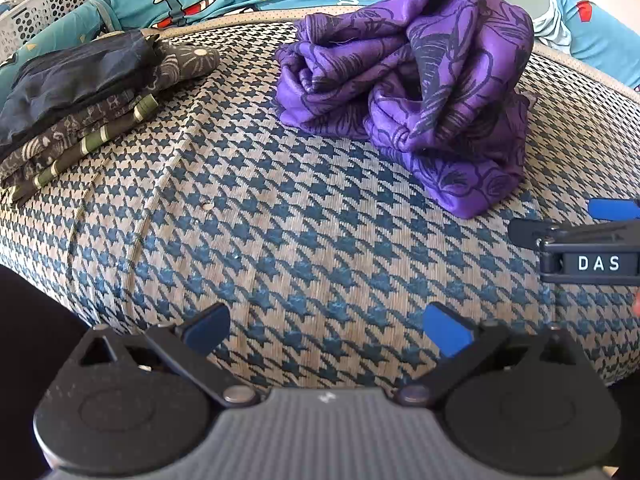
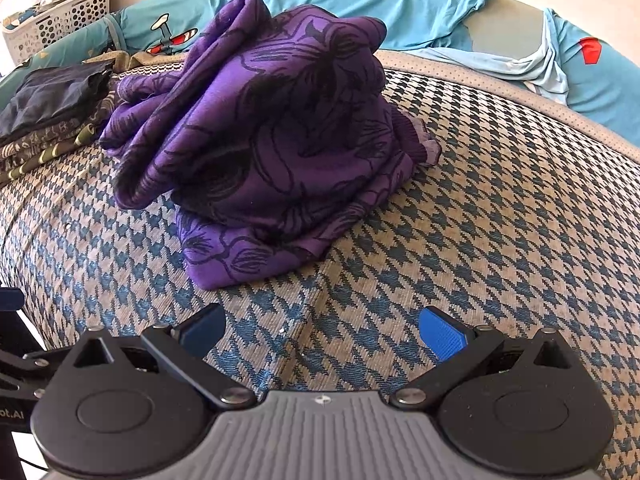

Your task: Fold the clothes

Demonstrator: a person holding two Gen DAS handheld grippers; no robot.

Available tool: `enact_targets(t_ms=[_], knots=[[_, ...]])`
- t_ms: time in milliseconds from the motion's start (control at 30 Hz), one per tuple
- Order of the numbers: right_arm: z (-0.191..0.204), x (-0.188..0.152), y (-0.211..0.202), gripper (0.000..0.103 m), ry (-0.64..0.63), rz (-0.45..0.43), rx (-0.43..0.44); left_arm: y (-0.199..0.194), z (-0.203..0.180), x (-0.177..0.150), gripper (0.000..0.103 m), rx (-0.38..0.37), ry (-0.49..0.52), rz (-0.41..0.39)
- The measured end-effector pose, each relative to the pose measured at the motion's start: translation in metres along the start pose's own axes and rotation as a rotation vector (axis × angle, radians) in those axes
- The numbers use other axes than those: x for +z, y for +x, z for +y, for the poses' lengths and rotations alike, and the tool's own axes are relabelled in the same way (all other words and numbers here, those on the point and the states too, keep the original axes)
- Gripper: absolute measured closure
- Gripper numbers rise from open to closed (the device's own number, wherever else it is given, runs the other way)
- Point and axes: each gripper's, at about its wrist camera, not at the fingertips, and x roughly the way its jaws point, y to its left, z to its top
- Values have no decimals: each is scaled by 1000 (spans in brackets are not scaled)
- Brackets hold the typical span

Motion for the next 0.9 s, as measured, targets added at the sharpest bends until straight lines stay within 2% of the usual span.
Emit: enact_targets(t_ms=[567,900], knots=[[6,-1,6,0,-11,28,-9,10,3,-4,0,-8,-13,35],[10,-1,10,0,-23,38,-9,15,7,-2,0,16,-29,30]])
